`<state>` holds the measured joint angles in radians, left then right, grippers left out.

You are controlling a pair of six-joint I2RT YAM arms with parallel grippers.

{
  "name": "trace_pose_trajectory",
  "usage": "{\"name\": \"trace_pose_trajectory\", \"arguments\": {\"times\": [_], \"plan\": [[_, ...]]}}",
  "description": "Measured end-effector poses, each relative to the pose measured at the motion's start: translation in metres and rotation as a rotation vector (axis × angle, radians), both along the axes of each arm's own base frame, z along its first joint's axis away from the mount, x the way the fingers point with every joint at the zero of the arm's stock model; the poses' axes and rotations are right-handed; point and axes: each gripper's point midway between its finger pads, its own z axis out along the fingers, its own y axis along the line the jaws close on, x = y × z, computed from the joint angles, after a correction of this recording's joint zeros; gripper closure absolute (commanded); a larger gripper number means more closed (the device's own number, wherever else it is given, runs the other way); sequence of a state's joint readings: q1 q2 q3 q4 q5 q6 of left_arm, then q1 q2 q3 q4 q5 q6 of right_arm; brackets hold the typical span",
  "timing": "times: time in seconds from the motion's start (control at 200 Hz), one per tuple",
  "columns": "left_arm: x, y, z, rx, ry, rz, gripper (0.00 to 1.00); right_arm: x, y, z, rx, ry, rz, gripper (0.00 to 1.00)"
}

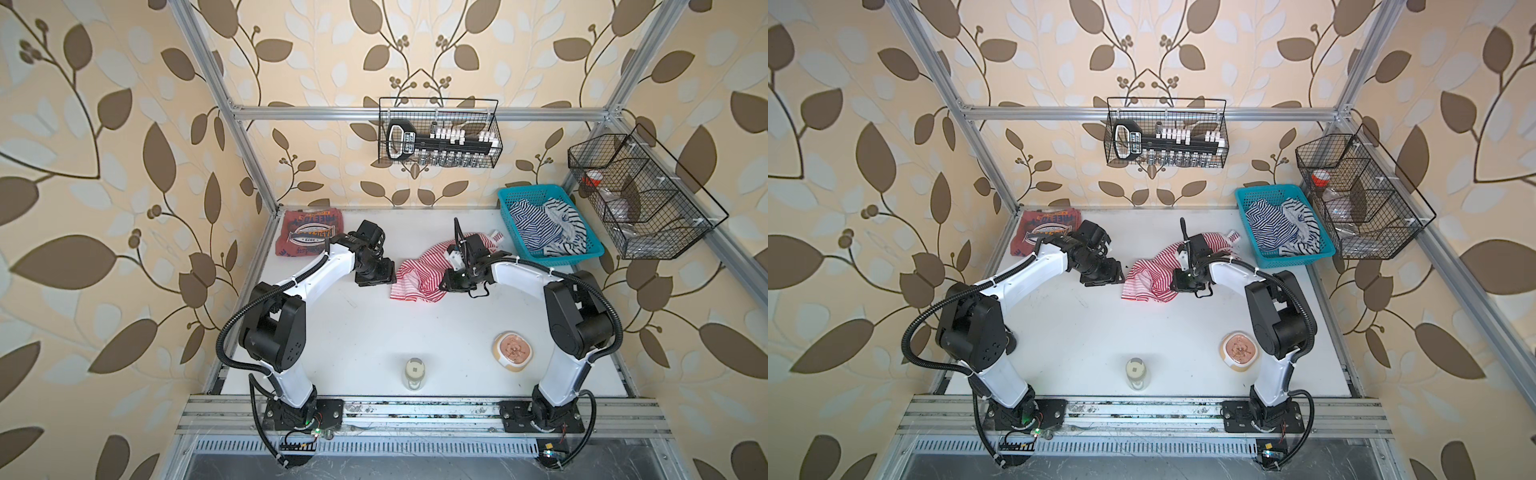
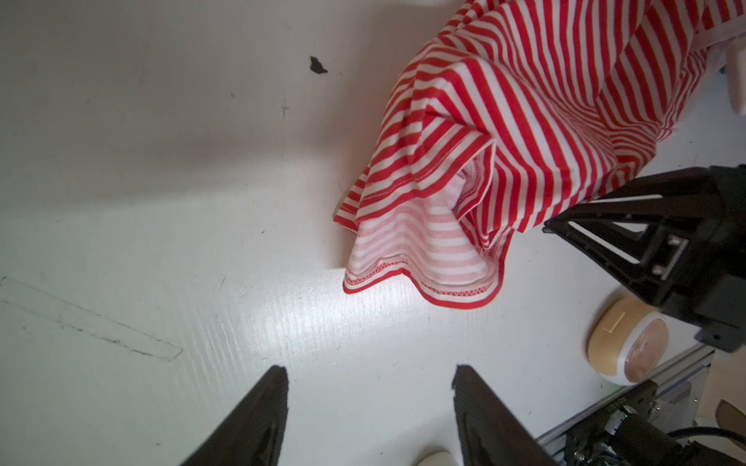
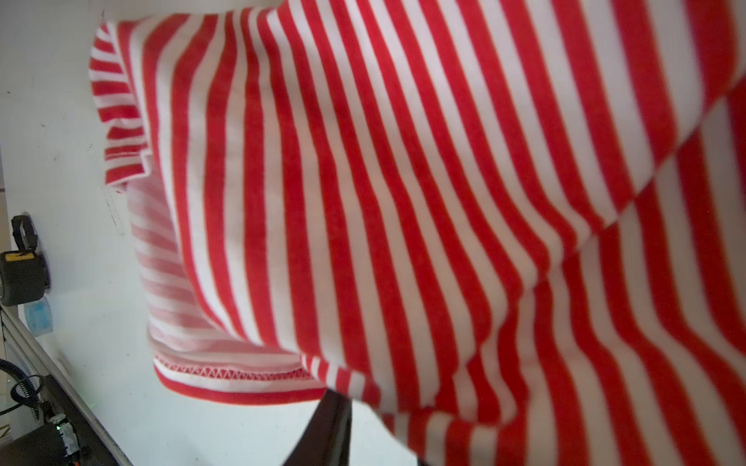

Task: Fold and stack the tank tops

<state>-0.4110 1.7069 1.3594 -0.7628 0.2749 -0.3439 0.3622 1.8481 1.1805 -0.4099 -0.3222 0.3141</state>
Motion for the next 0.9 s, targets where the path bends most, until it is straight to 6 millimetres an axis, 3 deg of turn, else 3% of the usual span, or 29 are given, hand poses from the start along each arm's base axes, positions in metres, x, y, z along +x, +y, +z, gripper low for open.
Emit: {"name": "trace_pose_trajectory", "arguments": {"times": [0.16,0.39,0.9], "plan": [[-0.001,0.001,-0.001,0.005,0.003,0.001,0.33,0.003,-0.001,-0.013,-0.006,0.022,-0.004,0.62],[-0.003,0.002,-0.002,0.012,0.012,0.002,0.32,0.004,0.000,-0.022,-0.017,0.031,0.011,0.55],[-0.004,0.003,-0.002,0.014,0.017,0.002,0.32,-0.001,0.013,-0.025,-0.105,-0.027,0.102,0.57]]}}
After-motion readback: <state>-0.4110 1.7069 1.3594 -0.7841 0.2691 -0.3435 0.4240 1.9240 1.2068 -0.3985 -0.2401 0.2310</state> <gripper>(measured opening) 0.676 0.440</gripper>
